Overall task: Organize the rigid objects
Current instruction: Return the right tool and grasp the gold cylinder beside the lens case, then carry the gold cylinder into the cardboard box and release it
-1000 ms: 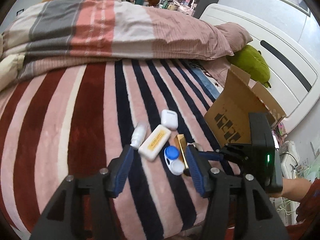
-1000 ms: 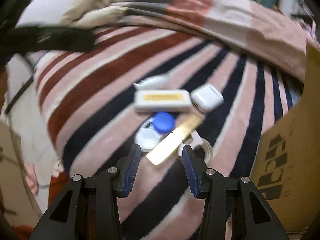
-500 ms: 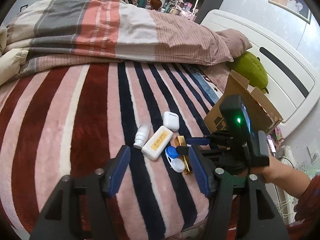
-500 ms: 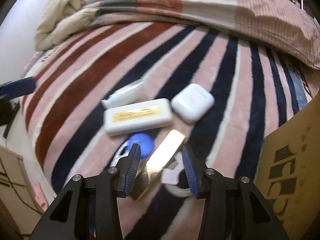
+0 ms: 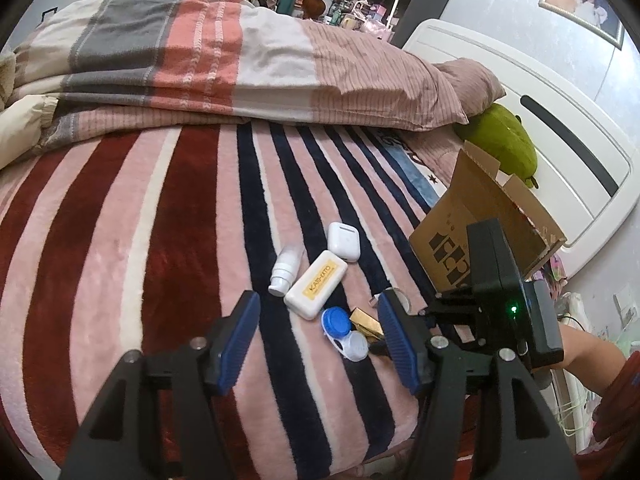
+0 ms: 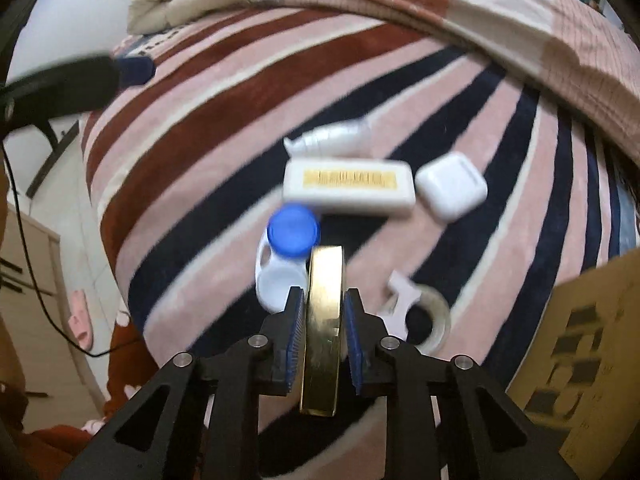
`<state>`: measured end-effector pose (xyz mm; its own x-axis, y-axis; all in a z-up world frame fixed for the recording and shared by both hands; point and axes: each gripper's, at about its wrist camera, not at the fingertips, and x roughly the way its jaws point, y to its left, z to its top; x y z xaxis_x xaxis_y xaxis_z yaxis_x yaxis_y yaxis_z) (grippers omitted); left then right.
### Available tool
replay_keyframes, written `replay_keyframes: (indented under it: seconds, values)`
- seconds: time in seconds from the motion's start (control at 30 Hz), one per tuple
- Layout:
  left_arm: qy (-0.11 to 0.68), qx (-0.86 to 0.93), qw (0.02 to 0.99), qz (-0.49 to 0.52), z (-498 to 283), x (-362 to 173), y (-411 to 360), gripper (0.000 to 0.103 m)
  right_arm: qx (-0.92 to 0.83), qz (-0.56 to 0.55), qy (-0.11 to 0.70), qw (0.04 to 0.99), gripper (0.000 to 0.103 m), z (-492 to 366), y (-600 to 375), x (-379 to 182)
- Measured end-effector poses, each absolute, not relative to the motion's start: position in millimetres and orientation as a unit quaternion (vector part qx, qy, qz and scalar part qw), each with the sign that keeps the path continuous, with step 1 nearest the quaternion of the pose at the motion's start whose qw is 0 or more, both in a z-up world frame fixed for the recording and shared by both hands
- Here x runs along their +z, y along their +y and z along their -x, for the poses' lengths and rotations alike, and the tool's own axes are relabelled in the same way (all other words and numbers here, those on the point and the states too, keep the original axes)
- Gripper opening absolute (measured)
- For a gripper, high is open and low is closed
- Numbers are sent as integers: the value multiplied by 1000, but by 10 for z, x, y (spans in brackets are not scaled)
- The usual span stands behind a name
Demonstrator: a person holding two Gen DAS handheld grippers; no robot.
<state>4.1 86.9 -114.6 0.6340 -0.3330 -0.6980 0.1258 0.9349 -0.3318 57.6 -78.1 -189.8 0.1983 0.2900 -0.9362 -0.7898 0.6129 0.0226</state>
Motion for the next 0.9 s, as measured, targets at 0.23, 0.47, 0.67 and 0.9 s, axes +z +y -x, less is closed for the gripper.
replay_keyframes:
  seconds: [0.23,0.47,0.67,0.9]
  values:
    - [414,-153,889,123,-114,-1121,684,60,357,235,462,777,13,-438,-949,-1746]
    - [367,-213,898,117,-301,-558,297,58,426,181,370,805,13,-215,-1083,-715]
    - [336,-262,902,73,-635,-43,-296,29,425,146,328,831,13,-341,-1370,-119]
    - [406,-309,860,5,-1329,-103,-1388,28,356,108,375,849,13,-889,-2207,-67]
